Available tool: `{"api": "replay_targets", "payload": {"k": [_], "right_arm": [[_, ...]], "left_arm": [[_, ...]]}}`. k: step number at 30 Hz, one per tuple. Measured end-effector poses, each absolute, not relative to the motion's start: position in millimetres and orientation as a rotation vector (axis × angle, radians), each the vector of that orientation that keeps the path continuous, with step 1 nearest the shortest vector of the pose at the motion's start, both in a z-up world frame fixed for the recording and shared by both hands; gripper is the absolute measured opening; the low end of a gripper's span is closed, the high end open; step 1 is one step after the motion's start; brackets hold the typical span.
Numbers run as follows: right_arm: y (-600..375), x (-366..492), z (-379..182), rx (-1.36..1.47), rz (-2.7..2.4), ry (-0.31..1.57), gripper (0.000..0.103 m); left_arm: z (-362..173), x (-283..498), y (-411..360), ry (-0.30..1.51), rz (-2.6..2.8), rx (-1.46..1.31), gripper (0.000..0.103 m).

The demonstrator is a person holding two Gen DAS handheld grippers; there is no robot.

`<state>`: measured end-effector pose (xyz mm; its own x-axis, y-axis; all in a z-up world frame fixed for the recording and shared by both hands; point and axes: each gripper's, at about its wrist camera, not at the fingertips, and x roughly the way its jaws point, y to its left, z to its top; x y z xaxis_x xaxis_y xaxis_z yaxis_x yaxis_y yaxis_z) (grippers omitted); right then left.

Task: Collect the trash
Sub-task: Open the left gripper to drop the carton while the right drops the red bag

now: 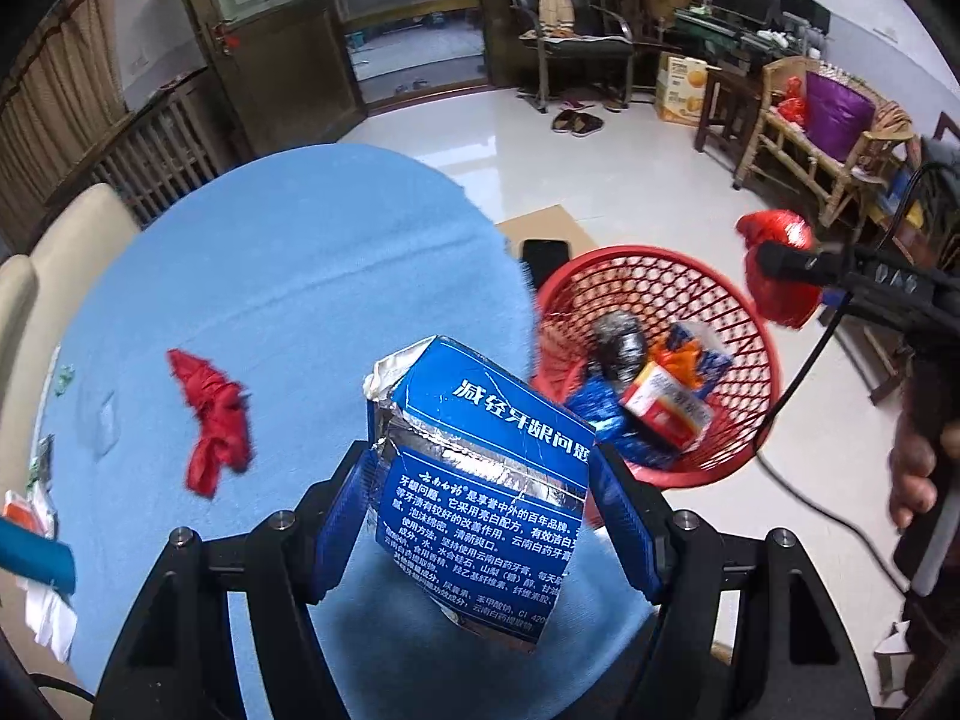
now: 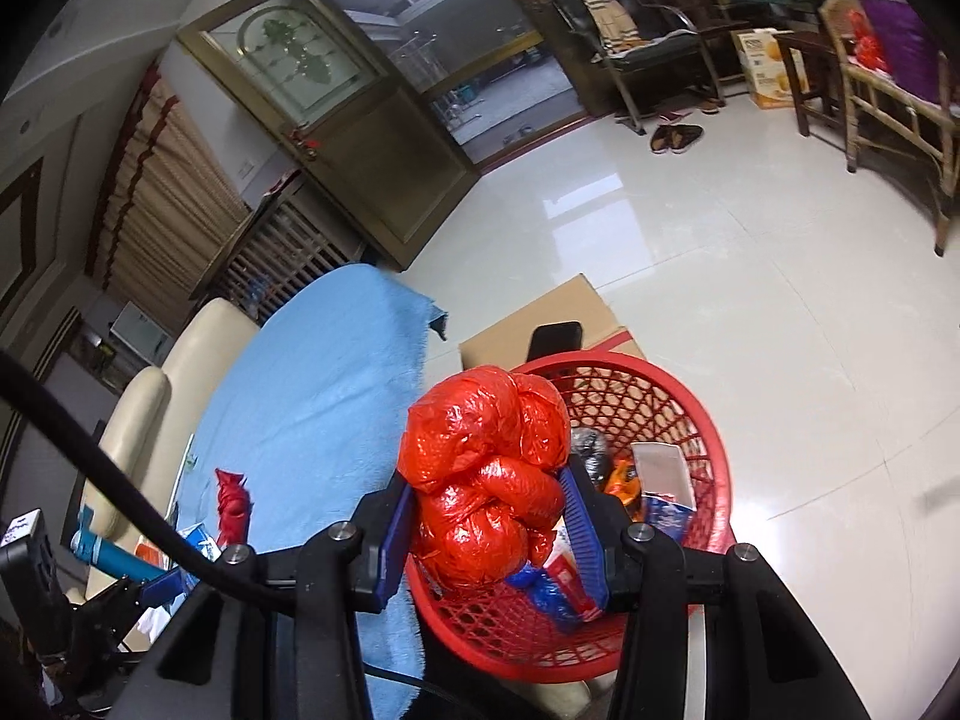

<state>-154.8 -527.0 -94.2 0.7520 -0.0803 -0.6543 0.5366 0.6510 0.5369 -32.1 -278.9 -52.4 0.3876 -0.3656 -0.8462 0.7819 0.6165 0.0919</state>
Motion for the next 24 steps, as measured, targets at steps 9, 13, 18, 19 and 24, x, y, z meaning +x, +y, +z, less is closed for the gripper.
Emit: {"api": "replay_targets", "payload": {"k": [9,13,18,19,24], "right_arm": [[-542.2,-164.5,-106.2,0.84,-0.404,0.651,0.05],[-548.9,-169.8,-106.8,0.853,-0.419,0.645,0.05],[-557.2,-175.0,-111.1,0.913,-0.411,0.633,0.062],[-557.7,-175.6,-111.4,0.926,-0.407,0.627,0.065],[-556.0,-175.4,-107.7,0.918,-0.401,0.61,0.066]], "left_arm": [[-48.1,-30.7,-324.7,0.922,-0.95,0.458,0.074],[-43.5,-34.6,-345.9,0.908,-1.019,0.429,0.075],[-43.5,-41.7,-364.0,0.879,-1.061,0.445,0.075],[-43.2,-42.0,-364.0,0.873,-1.058,0.449,0.075],[-38.4,-37.3,-348.8,0.855,-1.037,0.44,0.075]]}}
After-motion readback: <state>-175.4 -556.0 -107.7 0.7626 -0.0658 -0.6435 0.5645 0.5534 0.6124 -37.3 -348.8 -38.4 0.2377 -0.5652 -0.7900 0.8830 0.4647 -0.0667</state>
